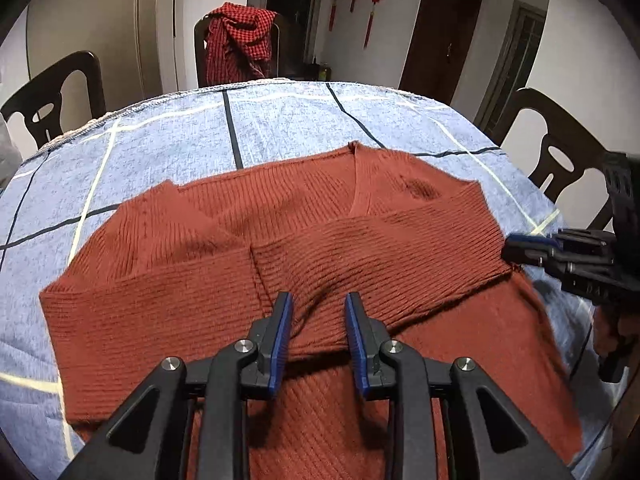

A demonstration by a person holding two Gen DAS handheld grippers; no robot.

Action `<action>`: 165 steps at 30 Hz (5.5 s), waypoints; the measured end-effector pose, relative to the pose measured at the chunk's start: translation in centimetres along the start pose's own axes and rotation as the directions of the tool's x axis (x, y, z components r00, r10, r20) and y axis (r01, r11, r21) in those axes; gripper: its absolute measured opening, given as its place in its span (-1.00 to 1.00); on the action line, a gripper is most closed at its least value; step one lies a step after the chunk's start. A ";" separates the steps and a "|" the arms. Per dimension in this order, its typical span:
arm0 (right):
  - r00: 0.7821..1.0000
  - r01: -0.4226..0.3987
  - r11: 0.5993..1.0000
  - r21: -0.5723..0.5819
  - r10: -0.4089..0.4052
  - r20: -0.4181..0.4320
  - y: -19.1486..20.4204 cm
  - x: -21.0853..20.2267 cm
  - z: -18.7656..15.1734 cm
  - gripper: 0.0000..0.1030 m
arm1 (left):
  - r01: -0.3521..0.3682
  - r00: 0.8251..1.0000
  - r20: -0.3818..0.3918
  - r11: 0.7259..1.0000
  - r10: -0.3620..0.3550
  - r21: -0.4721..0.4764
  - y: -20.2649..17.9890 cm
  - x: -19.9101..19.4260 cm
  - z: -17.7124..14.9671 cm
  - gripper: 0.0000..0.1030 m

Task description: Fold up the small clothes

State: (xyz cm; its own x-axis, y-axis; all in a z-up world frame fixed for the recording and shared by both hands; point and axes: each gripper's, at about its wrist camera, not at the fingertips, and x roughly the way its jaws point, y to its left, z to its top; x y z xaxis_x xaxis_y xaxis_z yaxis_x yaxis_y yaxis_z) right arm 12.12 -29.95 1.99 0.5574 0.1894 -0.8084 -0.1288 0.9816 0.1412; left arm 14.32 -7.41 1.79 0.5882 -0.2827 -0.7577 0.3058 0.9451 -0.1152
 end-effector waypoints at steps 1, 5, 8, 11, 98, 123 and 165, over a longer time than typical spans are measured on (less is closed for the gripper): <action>1.000 0.009 1.000 -0.012 -0.009 0.006 0.2 0.1 -0.2 -0.69 | -0.005 1.000 0.006 1.000 0.005 0.002 -0.1 -0.1 0.0 -0.39; 1.000 0.012 1.000 0.005 -0.013 0.029 0.3 -1.1 0.0 -0.69 | -0.015 1.000 0.012 0.999 0.016 -0.029 0.1 -1.5 -0.1 -0.38; 0.997 -0.017 1.000 -0.025 0.019 0.070 1.2 -2.8 -0.1 -0.68 | -0.040 0.998 0.038 0.999 0.041 -0.025 0.2 -3.1 -0.8 -0.30; 0.996 -0.030 0.999 -0.041 0.033 0.081 1.9 -3.5 -0.3 -0.68 | -0.082 0.995 0.049 0.996 0.083 -0.034 0.5 -4.3 -1.3 -0.26; 0.909 -0.408 0.882 0.235 0.416 0.016 3.6 -5.5 -13.3 -0.79 | 0.182 0.983 0.067 0.904 -0.169 -0.387 2.7 -11.7 -17.0 -0.71; 0.862 -0.505 0.819 0.272 0.464 0.201 1.1 -10.1 -12.2 -0.86 | 0.327 0.930 0.303 0.848 -0.208 -0.418 6.6 -17.6 -16.0 -0.86; 0.852 -0.516 0.683 0.517 0.473 0.226 -7.2 4.3 7.7 -0.45 | 0.161 0.985 0.143 0.798 -0.094 -0.580 17.7 -2.4 1.6 -0.40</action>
State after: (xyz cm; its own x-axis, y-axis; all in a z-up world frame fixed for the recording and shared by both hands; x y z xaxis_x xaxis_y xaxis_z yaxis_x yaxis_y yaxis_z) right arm 21.82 -36.03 1.89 0.5991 0.6313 -0.4925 0.0486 0.5853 0.8094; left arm 19.50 9.77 2.59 0.6580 -0.3911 -0.6435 -0.0959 0.8041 -0.5868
